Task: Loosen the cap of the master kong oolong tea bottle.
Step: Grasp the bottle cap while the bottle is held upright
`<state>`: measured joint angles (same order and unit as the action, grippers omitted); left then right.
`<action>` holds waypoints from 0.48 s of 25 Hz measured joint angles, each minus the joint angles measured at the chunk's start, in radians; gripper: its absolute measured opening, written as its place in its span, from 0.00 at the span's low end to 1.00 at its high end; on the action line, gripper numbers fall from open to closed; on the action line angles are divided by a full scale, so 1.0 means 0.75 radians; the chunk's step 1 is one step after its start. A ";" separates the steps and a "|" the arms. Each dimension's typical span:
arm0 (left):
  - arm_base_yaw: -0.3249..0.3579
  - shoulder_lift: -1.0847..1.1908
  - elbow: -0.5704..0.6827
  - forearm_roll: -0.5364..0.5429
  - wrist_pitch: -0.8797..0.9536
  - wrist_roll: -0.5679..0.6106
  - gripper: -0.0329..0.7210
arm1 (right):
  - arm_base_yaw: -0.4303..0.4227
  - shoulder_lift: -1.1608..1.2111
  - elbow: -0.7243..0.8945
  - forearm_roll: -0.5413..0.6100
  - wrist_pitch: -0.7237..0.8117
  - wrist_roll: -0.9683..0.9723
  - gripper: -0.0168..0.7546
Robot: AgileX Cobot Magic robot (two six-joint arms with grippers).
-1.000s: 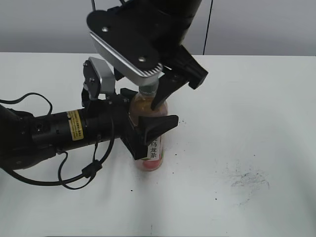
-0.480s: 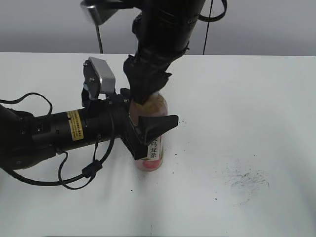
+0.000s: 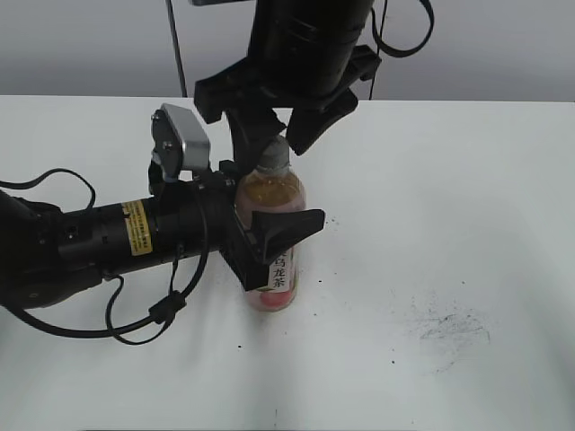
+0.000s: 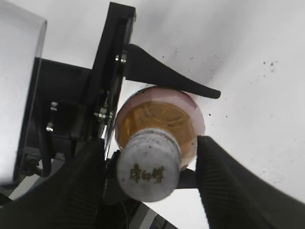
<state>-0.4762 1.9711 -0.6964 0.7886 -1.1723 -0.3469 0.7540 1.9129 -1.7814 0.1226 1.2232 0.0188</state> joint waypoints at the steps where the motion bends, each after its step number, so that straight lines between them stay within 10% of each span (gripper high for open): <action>1: 0.000 0.000 0.000 0.000 0.000 0.000 0.64 | 0.000 0.000 0.000 0.000 0.000 0.007 0.60; 12: 0.000 0.000 0.000 0.000 0.000 0.000 0.64 | 0.000 0.000 0.000 0.000 0.000 0.034 0.51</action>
<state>-0.4762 1.9711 -0.6964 0.7886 -1.1723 -0.3469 0.7540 1.9129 -1.7814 0.1226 1.2232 0.0441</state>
